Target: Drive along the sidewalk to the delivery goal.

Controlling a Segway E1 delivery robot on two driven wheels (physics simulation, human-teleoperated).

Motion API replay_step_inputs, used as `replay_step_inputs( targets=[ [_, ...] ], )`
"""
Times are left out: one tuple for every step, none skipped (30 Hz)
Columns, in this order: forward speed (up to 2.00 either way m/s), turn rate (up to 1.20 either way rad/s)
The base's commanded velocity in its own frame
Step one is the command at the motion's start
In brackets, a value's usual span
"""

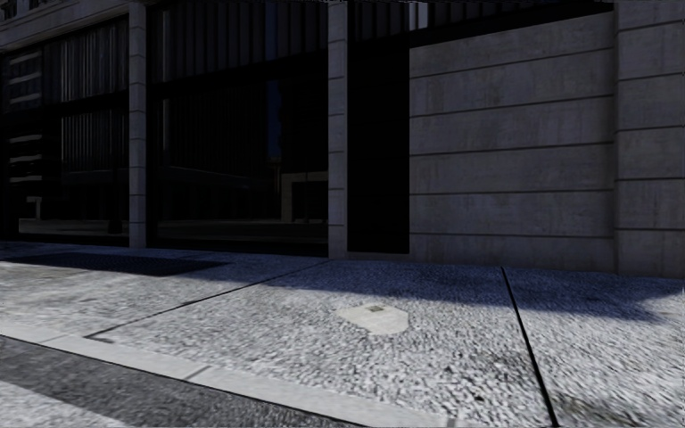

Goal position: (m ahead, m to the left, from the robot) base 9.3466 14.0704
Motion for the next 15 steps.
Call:
replay_step_inputs(
  targets=[
    [1.53, 0.49],
    [1.53, 0.49],
    [1.53, 0.49],
    [1.53, 0.49],
    [1.53, 0.49],
    [1.53, 0.49],
    [1.53, 0.49],
    [1.53, 0.49],
    [1.53, 0.49],
    [1.53, 0.49],
    [1.53, 0.49],
    [1.53, 0.49],
    [1.53, 0.49],
    [1.53, 0.49],
    [1.53, 0.49]
  ],
)
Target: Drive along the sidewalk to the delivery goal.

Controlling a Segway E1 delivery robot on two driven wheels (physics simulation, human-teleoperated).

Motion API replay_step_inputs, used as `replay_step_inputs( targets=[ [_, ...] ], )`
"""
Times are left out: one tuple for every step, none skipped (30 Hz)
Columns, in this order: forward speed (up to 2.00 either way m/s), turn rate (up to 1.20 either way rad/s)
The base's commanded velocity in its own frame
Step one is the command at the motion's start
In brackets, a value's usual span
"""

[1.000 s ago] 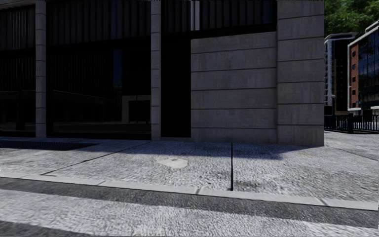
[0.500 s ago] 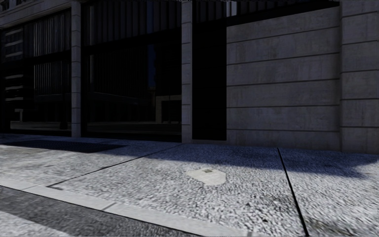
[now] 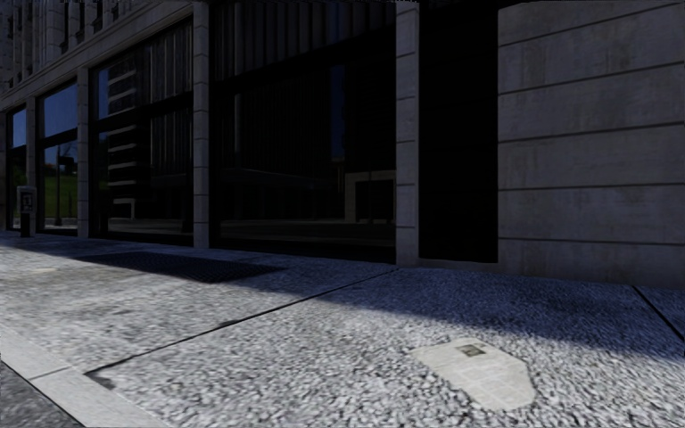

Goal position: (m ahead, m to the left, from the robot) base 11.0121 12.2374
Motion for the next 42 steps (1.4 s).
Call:
replay_step_inputs(
  targets=[
    [1.5, 0.49],
    [1.5, 0.49],
    [1.49, 0.49],
    [1.47, 0.49],
    [1.46, 0.5],
    [1.45, 0.5],
    [1.45, 0.5],
    [1.45, 0.5],
    [1.43, 0.5],
    [1.43, 0.5],
    [1.43, 0.5],
    [1.41, 0.5],
    [1.41, 0.5],
    [1.4, 0.5],
    [1.38, 0.5],
    [1.37, 0.5],
    [1.37, 0.5],
    [1.37, 0.5],
    [1.37, 0.5],
    [1.37, 0.5],
    [1.37, 0.5],
    [1.37, 0.5],
    [1.37, 0.5],
    [1.36, 0.5],
    [1.36, 0.5],
    [1.36, 0.5],
    [1.36, 0.5],
    [1.36, 0.5],
    [1.36, 0.5],
    [1.36, 0.5],
    [1.36, 0.5],
    [1.36, 0.5],
    [1.36, 0.5],
    [1.36, 0.5],
    [1.36, 0.5],
    [1.36, 0.5],
    [1.36, 0.5],
    [1.36, 0.5],
    [1.36, 0.5],
    [1.36, 0.5],
    [1.36, 0.5],
    [1.36, 0.5]
  ],
)
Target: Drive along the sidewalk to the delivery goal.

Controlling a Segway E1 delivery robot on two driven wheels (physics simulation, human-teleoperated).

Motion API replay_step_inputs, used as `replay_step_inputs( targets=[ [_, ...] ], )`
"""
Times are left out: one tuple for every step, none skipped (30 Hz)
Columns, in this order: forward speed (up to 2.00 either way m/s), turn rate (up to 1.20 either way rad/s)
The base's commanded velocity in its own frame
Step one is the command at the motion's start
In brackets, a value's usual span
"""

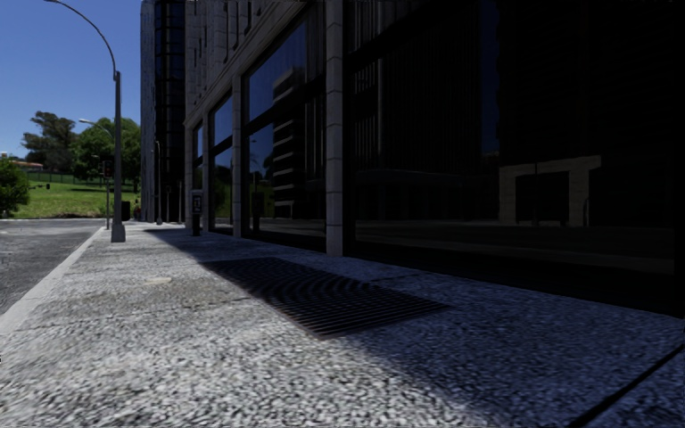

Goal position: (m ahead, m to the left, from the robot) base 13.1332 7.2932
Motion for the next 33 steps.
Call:
replay_step_inputs(
  targets=[
    [1.36, 0.5],
    [1.36, 0.5],
    [1.36, 0.5],
    [1.36, 0.5],
    [1.36, 0.5],
    [1.36, 0.5],
    [1.36, 0.5],
    [1.36, 0.5],
    [1.36, 0.5],
    [1.36, 0.5],
    [1.36, 0.5],
    [1.36, 0.5],
    [1.36, 0.5],
    [1.36, 0.5],
    [1.39, 0.5],
    [1.39, 0.5],
    [1.52, 0.5],
    [2.0, 0.5],
    [2.0, 0.0],
    [2.0, 0.0],
    [2.0, 0.0],
    [2.0, 0.0],
    [2.0, 0.0],
    [2.0, 0.0],
    [2.0, 0.0],
    [2.0, 0.0],
    [2.0, 0.0],
    [2.0, 0.0],
    [2.0, 0.0],
    [2.0, 0.0],
    [2.0, 0.0],
    [2.0, 0.0],
    [2.0, 0.0]
  ],
)
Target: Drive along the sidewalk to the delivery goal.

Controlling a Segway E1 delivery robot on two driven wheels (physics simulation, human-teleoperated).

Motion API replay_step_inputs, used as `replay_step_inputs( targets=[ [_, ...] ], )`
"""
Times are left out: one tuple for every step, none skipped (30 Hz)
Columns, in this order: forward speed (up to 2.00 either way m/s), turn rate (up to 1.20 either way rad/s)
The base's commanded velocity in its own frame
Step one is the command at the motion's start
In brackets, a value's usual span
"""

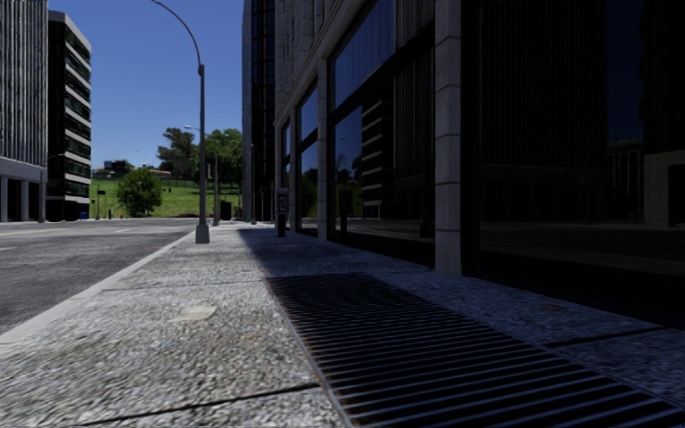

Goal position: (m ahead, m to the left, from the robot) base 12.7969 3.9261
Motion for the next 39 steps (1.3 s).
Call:
replay_step_inputs(
  targets=[
    [2.0, 0.0],
    [2.0, 0.0],
    [2.0, 0.0],
    [2.0, 0.0],
    [2.0, 0.0],
    [2.0, 0.0],
    [2.0, 0.0],
    [2.0, 0.0],
    [2.0, 0.0],
    [2.0, 0.0],
    [2.0, 0.0],
    [2.0, 0.0],
    [2.0, 0.0],
    [2.0, 0.0],
    [2.0, 0.0],
    [2.0, 0.0],
    [2.0, 0.0],
    [2.0, 0.0],
    [2.0, 0.0],
    [2.0, 0.0],
    [2.0, 0.0],
    [2.0, 0.0],
    [2.0, 0.0],
    [2.0, 0.0],
    [2.0, 0.0],
    [2.0, 0.0],
    [2.0, 0.0],
    [1.98, 0.0],
    [2.0, 0.0],
    [2.0, 0.0],
    [2.0, 0.0],
    [2.0, 0.0],
    [2.0, 0.0],
    [2.0, 0.0],
    [2.0, 0.0],
    [2.0, 0.0],
    [2.0, 0.0],
    [2.0, 0.0],
    [2.0, 0.0]
  ],
)
